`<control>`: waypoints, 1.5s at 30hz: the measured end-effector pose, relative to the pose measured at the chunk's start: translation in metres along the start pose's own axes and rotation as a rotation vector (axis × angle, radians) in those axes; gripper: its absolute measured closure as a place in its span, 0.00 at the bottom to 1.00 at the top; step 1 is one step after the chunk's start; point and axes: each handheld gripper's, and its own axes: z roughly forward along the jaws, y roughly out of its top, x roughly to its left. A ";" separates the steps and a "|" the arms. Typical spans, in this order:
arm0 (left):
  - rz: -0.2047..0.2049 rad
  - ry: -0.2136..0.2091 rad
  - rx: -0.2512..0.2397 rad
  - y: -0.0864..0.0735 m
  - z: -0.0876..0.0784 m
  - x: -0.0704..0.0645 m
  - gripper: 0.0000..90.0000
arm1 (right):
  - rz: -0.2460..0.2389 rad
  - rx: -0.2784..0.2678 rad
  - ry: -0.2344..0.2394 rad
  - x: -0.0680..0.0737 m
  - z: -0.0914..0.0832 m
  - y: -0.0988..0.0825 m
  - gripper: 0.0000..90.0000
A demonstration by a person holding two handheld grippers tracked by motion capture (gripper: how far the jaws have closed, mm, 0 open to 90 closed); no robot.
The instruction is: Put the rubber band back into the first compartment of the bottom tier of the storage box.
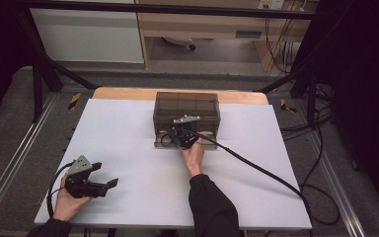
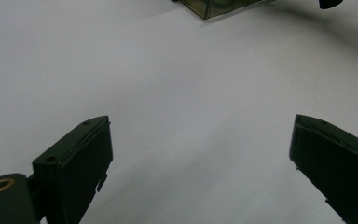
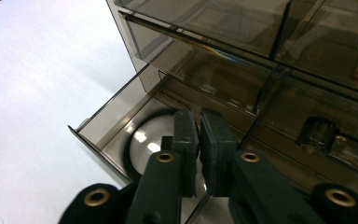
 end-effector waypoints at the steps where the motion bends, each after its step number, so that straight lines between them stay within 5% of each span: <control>1: 0.000 0.000 0.000 0.000 0.000 0.000 0.06 | -0.002 0.000 -0.001 0.000 0.000 0.000 0.92; 14: 0.001 0.001 0.001 0.000 0.000 0.000 0.06 | -0.040 -0.015 0.014 0.006 -0.017 0.005 0.77; 28: -0.001 0.002 0.003 0.000 0.001 0.000 0.06 | -0.077 0.012 0.061 0.019 -0.042 0.003 0.42; 40: -0.001 0.003 0.005 0.000 0.001 0.000 0.06 | -0.058 -0.012 0.078 0.010 -0.074 -0.003 0.11; 45: -0.001 0.004 0.008 0.000 0.001 0.000 0.06 | -0.048 -0.022 0.088 0.004 -0.089 -0.008 0.06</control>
